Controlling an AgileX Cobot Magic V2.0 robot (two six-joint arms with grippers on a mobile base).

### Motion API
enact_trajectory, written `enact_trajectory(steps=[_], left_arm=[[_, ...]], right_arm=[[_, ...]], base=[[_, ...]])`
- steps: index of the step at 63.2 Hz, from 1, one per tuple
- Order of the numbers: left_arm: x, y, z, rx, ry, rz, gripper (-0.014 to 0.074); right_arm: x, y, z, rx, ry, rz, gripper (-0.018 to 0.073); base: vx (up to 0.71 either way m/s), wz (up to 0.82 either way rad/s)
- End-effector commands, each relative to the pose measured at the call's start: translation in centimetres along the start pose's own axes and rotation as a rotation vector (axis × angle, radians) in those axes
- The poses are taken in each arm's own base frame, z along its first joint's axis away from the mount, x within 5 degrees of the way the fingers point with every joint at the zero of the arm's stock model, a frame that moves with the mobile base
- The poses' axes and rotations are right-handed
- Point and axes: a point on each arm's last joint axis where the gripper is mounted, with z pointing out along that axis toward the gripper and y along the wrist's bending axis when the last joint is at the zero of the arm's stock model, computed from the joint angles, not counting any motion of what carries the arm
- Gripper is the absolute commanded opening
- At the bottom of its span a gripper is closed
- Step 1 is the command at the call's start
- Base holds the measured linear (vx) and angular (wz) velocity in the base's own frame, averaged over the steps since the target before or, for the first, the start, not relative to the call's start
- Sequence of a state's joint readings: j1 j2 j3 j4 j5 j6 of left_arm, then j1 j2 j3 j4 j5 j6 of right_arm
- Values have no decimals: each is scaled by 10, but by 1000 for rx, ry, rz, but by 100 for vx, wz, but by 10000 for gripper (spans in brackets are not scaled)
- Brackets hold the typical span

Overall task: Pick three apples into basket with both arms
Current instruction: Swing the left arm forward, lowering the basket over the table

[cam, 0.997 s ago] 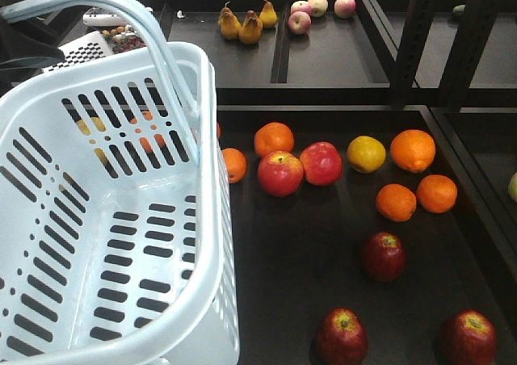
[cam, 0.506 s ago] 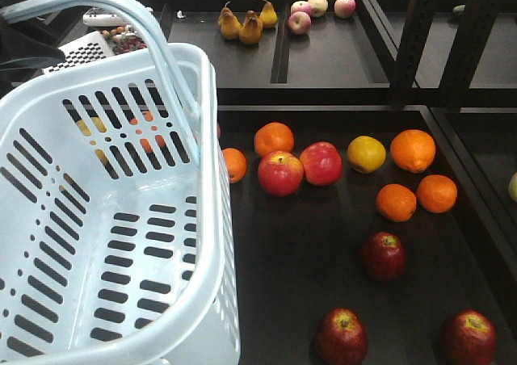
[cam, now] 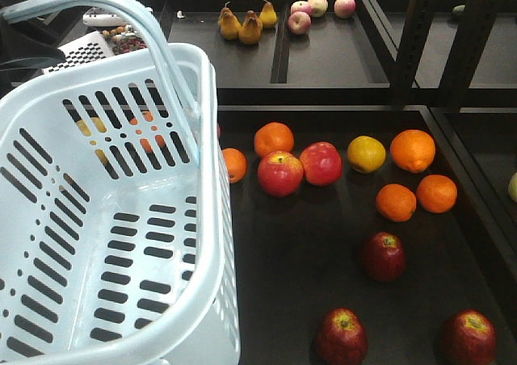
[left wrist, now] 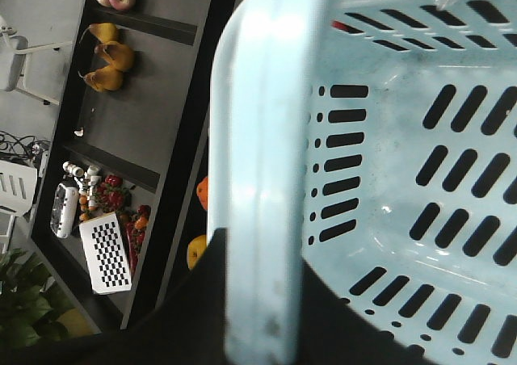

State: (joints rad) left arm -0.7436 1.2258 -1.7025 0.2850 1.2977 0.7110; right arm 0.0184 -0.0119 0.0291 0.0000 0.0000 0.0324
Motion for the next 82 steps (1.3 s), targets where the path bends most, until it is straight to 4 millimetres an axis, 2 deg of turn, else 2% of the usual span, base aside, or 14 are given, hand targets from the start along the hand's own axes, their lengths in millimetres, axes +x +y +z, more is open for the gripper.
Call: enact_trajectory(steps=[1,8,16,36,52,67,82], left_arm=[[-3,8,-13,-77,-71,-17,-6],[-6,8,-4,-63,-51,-10,-6],[-14,6,20,-19,-6,6,-6],[-38,1,107,59,68,60,-6],[-49,3,161,34,25,118,-6],[-49,1,190,78,-66,135,-6],[-23,-15,227,45,-64,126,-6]], right_arm=[[-3,0,-1,5,-73,-7,-8],[-3,0,-1,5,-73,-7,-8],[-3,0,-1,5,-73,-7,-8],[-3,0,-1,5,-73,-7,-8],[-3,0,-1,5,-73,-7,-8],[-3,0,-1,5,-73,-7,-8],[-3,0,-1,5,-73,-7,-8]], base=[[0,0],[0,0],[0,0],[0,0],[0,0],[0,0],[0,0]])
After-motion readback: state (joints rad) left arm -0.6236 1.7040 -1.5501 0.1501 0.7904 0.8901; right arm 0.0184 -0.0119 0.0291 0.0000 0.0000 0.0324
